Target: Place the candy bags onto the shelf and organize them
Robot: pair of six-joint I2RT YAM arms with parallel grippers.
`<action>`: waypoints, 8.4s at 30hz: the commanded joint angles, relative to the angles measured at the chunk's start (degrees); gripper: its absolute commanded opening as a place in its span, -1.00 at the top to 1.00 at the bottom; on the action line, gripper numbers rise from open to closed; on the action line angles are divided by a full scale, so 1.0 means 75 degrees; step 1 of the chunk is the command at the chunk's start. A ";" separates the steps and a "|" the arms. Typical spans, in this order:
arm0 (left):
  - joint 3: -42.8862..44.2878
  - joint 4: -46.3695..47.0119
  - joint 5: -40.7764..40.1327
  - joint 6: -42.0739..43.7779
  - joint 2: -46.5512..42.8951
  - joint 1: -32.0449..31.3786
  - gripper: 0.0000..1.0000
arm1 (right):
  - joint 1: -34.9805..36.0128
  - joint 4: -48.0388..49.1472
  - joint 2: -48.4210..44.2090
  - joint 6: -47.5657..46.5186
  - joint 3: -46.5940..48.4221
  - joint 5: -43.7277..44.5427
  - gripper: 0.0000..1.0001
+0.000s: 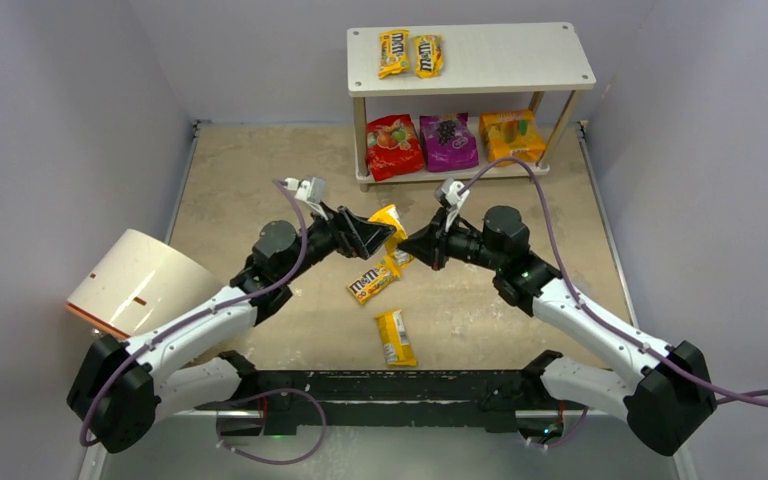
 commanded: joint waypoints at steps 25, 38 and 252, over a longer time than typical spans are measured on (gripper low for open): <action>0.3857 -0.7205 -0.3345 -0.2492 0.1152 0.0030 1.00 | 0.0765 0.0474 0.0376 -0.3403 0.0310 0.0927 -0.89; 0.5096 -0.9077 -0.3198 -0.4292 0.2057 0.0024 1.00 | 0.1402 0.1954 0.1196 -0.5049 0.0115 0.2190 -0.92; -0.0258 -0.2544 -0.4968 0.2325 -0.2257 -0.0658 -1.00 | -0.4690 -0.5349 0.6973 -0.1112 1.3447 -0.0292 -0.45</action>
